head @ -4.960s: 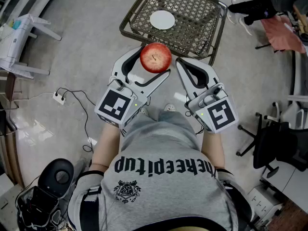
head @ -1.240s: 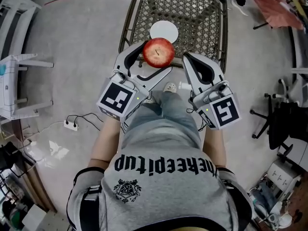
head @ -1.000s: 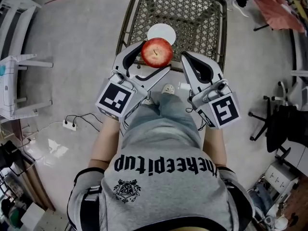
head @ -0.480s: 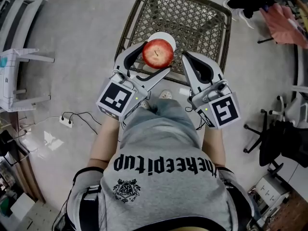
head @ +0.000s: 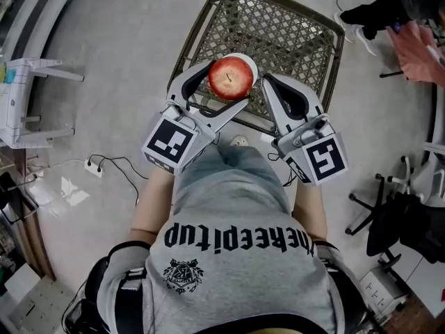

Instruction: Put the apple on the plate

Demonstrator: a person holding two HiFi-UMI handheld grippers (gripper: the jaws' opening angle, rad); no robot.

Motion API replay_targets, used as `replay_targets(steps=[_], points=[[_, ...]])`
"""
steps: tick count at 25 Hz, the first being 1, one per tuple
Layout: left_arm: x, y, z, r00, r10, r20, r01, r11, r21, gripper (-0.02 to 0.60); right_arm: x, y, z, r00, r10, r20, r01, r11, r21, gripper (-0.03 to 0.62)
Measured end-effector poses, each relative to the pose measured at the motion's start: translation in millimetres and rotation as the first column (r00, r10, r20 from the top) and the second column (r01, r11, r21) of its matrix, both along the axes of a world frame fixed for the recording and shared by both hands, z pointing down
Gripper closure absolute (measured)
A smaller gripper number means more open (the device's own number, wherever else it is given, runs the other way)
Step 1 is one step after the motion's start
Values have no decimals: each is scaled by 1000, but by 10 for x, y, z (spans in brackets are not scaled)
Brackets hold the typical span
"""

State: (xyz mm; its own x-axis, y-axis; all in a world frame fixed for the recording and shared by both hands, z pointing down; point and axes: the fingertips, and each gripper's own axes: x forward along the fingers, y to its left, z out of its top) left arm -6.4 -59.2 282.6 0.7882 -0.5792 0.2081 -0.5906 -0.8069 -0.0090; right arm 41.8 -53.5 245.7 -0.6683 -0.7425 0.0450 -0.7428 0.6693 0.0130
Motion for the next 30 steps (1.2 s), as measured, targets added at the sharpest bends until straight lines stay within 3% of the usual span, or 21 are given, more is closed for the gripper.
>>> replay_targets(steps=[8,17,26,30], points=[[-82,-142,173,1000,20,-2,-20,999,-44,187,-100,-175,115,1000,16,-9,-16,999,-31,595],[-168,-467,184,990,144,12,-143,988,-58,187,-188,-499,97,990,139,-2,-139,989,-45,595],[-156,-811,279,959,284,16,-283,957,-68,187,-146,-753,159,960,278,-15,-279,958,-69,595],[-117,-899,356,936,353,18,-350,933,-88,187,-99,-806,182,937,350,-18,-350,933,-80,595]])
